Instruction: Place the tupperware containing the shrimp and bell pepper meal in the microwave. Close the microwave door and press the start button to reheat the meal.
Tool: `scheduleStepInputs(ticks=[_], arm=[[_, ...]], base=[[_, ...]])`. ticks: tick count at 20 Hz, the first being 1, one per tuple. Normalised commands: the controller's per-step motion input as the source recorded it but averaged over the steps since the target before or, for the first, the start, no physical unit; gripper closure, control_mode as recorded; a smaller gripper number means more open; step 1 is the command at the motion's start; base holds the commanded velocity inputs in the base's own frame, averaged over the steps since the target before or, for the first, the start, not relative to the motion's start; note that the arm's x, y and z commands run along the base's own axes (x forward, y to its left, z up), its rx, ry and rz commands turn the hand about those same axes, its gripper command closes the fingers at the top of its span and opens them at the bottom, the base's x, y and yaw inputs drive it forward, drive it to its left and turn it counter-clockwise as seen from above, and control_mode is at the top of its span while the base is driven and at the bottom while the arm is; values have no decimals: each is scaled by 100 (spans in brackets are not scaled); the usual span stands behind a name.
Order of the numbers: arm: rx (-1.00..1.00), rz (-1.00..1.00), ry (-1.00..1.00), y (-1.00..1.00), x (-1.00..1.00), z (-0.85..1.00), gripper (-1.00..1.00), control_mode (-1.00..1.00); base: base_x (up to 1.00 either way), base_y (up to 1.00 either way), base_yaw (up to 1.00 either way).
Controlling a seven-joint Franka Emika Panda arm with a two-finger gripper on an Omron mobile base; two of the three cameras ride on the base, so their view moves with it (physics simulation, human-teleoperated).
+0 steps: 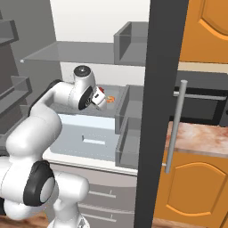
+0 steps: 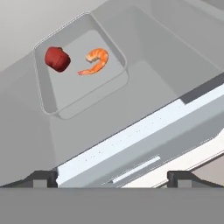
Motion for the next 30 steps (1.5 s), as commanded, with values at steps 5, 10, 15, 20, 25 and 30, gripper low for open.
scheduleStepInputs(ticks=[5,10,15,20,25,30], arm=[[1,0,0,0,39,-11,-100,-100],[0,0,0,0,42,-21,-100,-100],[0,0,0,0,43,-25,-100,-100],[0,0,2,3,44,-26,-100,-100],[0,0,2,6,41,-27,-100,-100],[0,0,1,8,38,-25,-100,-100]], base=[[0,0,0],[0,0,0],[0,0,0],[0,0,0],[0,0,0],[0,0,0]])
